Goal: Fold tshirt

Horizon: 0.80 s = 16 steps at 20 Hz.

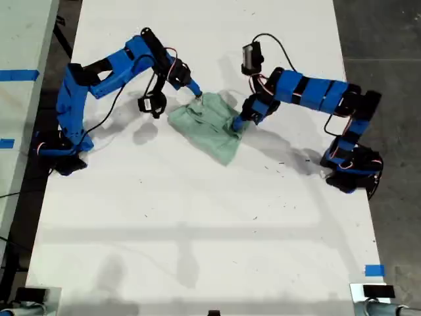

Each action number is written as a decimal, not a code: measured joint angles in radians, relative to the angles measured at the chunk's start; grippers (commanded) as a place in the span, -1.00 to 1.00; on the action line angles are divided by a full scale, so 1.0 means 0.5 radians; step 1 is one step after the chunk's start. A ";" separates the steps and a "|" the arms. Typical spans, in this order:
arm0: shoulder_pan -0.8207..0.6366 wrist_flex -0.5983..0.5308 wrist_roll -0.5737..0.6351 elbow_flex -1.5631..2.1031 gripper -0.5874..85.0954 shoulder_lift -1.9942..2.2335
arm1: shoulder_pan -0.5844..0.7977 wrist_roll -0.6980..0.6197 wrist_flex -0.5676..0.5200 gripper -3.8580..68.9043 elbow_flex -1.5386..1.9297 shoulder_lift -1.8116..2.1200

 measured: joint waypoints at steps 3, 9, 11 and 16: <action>0.064 0.224 -0.077 0.117 -0.75 0.586 | -0.095 0.190 0.380 -0.20 -0.067 0.445; 0.546 -0.043 -0.555 1.420 -0.98 1.884 | -0.611 0.884 0.479 -0.47 0.580 1.470; 0.681 -0.282 -0.856 2.160 -0.98 2.445 | -0.758 1.144 0.396 -0.62 0.920 1.767; 1.012 -0.614 -1.549 3.774 -0.98 3.648 | -1.086 1.589 -0.018 -0.94 1.767 2.399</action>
